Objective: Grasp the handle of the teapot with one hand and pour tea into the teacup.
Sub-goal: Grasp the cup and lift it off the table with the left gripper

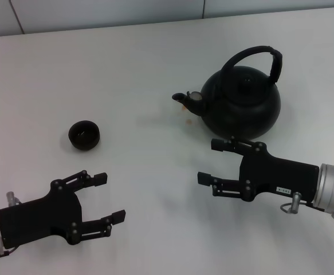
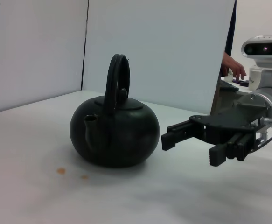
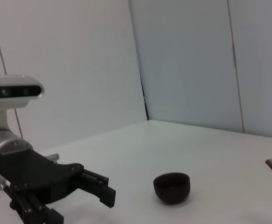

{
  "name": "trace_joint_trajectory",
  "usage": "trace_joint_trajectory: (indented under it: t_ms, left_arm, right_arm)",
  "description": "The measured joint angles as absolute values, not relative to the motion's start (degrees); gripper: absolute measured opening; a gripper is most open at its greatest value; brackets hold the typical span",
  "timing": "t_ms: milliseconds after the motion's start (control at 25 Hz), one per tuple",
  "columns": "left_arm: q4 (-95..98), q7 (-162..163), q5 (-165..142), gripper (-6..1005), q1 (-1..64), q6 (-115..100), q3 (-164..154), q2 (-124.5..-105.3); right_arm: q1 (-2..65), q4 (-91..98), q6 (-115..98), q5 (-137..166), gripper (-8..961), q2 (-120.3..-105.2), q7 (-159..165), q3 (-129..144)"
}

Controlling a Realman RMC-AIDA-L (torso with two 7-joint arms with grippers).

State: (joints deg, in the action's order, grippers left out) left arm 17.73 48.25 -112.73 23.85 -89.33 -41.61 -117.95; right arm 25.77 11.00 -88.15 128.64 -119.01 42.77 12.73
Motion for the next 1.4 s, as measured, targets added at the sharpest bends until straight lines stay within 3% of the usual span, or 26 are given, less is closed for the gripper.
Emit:
trace_joint_trajectory:
  t_ms: [1040,1400]
  left_arm:
    - [17.8,48.2,-111.8,833,24.0,-89.5,-41.2,-118.1]
    - [11.7,38.8,-105.7,824,22.4,-85.3,-27.1,-118.54]
  right_arm:
    - [26.2,10.5,-87.4,128.9,833,-119.09,42.4,12.7]
    - [26.3,10.5,-87.3,128.6,833,-119.09,42.5,12.7]
